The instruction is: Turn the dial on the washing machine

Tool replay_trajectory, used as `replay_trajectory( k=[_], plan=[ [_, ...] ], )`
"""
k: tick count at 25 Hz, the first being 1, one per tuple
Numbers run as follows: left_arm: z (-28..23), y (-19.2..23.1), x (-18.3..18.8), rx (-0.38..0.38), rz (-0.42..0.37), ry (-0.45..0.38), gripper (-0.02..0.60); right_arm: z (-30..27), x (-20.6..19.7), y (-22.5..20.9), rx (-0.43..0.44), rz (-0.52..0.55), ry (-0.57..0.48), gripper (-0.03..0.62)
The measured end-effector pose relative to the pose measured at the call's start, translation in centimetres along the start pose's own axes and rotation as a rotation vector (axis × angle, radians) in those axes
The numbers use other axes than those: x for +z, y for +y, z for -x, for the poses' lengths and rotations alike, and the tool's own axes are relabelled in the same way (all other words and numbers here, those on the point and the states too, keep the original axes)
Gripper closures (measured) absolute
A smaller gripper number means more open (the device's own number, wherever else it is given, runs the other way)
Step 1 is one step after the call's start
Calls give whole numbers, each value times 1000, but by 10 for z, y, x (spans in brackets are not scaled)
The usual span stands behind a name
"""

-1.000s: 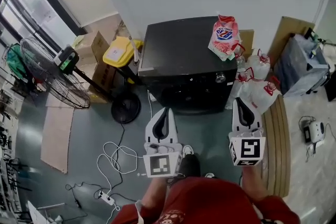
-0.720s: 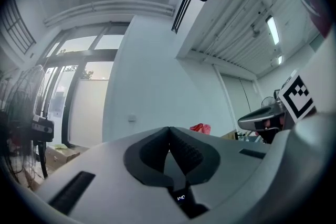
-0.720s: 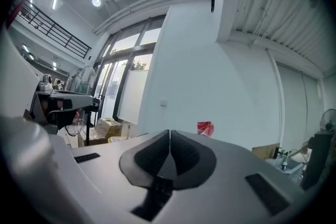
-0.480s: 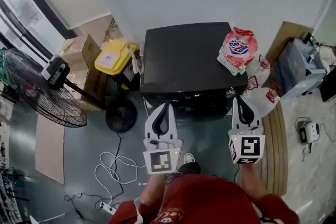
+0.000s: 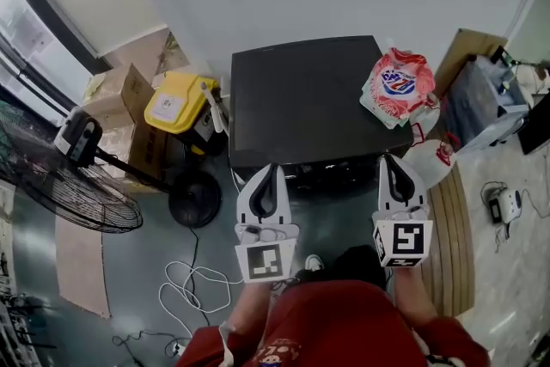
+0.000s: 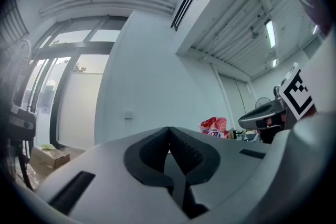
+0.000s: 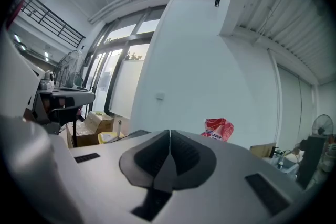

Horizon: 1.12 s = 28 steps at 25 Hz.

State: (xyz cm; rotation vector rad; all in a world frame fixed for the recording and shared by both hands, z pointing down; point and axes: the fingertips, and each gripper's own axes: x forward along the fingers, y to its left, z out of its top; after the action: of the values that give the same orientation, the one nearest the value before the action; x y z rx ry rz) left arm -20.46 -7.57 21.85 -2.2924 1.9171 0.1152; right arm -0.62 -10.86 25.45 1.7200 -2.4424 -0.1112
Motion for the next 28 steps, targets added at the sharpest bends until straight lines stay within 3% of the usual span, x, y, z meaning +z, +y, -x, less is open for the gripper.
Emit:
replay_trajectory(
  k=[10,28],
  plan=[
    [-29,-24,-38,-40,50,11,572,-21,-43,-21,-8,-15,54,580],
    [-33,-79,-145,-116,65,166,572,-32,-177,-51,-45,-53,243,566]
  ],
)
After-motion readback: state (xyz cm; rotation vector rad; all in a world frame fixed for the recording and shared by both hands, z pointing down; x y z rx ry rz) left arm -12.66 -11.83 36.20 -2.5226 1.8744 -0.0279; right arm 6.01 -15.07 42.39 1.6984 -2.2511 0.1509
